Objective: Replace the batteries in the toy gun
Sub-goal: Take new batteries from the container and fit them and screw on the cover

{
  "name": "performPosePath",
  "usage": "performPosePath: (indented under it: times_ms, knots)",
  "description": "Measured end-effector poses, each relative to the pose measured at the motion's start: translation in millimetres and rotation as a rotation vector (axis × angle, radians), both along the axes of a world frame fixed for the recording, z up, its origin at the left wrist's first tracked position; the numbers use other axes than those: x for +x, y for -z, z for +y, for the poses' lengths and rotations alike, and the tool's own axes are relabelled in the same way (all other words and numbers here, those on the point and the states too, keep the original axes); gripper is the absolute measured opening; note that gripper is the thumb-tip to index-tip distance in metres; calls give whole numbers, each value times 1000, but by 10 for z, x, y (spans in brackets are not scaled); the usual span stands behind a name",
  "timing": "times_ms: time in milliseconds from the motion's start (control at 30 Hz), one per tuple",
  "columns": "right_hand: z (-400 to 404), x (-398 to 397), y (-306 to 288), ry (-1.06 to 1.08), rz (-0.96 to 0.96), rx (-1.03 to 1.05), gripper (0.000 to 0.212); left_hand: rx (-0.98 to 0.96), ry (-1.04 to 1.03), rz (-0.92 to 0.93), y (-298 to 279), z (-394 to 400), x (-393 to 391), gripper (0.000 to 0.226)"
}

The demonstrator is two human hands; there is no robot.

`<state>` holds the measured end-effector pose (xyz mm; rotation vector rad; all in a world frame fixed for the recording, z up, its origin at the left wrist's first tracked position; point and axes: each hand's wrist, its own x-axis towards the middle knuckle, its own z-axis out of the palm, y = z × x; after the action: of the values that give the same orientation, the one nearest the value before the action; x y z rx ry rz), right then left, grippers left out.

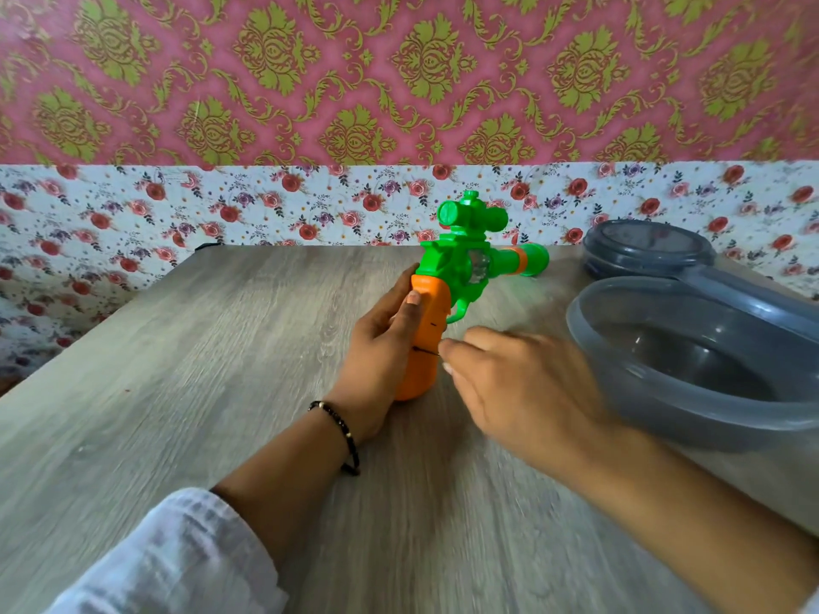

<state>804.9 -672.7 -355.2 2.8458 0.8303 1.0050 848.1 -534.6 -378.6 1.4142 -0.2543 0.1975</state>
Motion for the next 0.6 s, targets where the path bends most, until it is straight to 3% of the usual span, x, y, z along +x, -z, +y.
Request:
performPosePath:
  times_ms: [67, 167, 333, 500, 600]
  knots:
    - [-9, -8, 20, -22, -30, -65, 15, -7, -3, 4, 0, -14, -10, 29]
    - [-23, -5, 37, -22, -80, -144, 9, 23, 5, -42, -5, -69, -64, 32]
    - [-2, -23, 59, 6, 13, -61, 15, 42, 11, -95, -11, -139, -115, 38]
    - [95, -1, 134, -9, 345, 380, 24, 109, 9, -144, 6, -140, -98, 36]
    - [101, 50, 110, -100, 836, 991, 19, 137, -1, -160, 35, -140, -89, 37]
